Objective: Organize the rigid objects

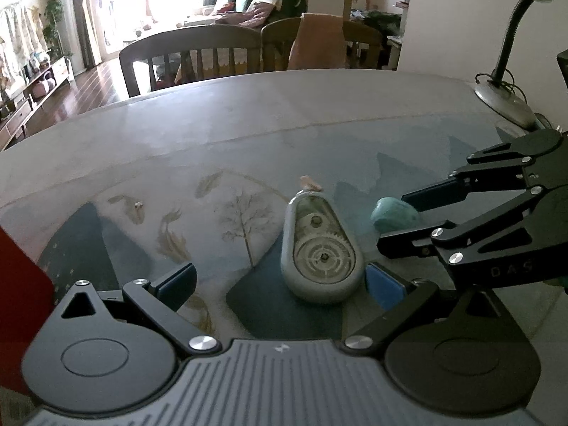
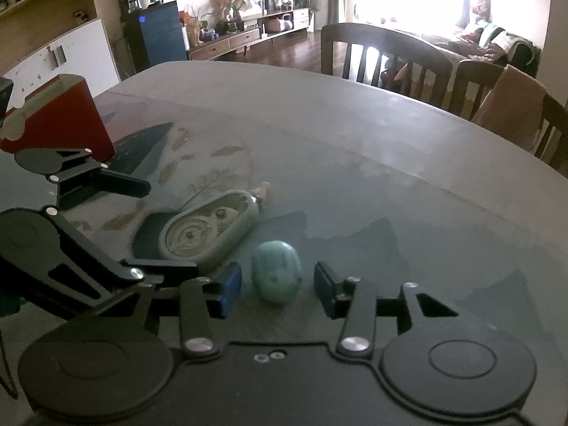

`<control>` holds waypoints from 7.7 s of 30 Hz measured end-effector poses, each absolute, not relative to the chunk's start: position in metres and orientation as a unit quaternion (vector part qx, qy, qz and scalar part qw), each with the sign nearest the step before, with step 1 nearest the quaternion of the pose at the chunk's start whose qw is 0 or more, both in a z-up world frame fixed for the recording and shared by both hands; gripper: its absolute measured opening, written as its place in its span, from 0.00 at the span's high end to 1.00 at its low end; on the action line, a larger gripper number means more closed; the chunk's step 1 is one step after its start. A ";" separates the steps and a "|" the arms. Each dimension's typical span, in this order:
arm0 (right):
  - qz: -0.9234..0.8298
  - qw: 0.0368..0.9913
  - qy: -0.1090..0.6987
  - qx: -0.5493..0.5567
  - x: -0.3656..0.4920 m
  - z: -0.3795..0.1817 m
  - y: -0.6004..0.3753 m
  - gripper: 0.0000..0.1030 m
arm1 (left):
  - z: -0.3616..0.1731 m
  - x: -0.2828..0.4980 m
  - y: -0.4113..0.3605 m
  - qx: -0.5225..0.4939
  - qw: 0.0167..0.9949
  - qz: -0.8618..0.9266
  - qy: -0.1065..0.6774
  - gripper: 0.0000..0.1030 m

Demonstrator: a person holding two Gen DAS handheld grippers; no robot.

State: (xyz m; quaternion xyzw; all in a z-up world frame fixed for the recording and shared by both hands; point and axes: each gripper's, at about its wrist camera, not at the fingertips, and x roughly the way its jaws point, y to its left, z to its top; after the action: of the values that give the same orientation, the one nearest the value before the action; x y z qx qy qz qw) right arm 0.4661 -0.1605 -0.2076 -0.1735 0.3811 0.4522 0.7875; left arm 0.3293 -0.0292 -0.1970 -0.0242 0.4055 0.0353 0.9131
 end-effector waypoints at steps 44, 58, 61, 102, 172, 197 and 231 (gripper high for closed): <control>0.360 0.843 0.381 -0.122 0.362 -0.115 -0.161 0.71 | -0.110 0.272 -0.020 -0.067 0.913 0.032 0.401 0.51; 0.374 0.855 0.341 -0.116 0.288 -0.051 -0.122 0.71 | -0.045 0.196 0.029 -0.084 0.926 0.039 0.365 0.51; 0.377 0.856 0.335 -0.114 0.276 -0.043 -0.111 0.71 | -0.034 0.181 0.042 -0.086 0.929 0.041 0.357 0.51; 0.411 0.833 0.340 -0.146 0.229 -0.068 0.070 0.71 | -0.040 0.082 0.266 -0.095 0.911 0.163 0.366 0.51; 0.454 0.825 0.330 -0.071 0.204 -0.043 0.052 0.31 | -0.021 0.051 0.235 -0.091 0.929 0.118 0.339 0.35; 0.458 0.840 0.291 -0.019 0.185 -0.038 0.017 0.00 | -0.004 0.021 0.218 -0.109 0.936 0.125 0.310 0.02; 0.456 0.841 0.291 -0.011 0.173 -0.040 0.003 0.00 | 0.000 0.006 0.205 -0.099 0.942 0.139 0.289 0.00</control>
State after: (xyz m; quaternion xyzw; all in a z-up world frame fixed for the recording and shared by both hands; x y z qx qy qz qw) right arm 0.1733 0.0033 -0.0398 -0.0110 0.2912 0.4563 0.8408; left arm 0.0057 0.2046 0.0002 -0.0995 0.2888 0.1390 0.9420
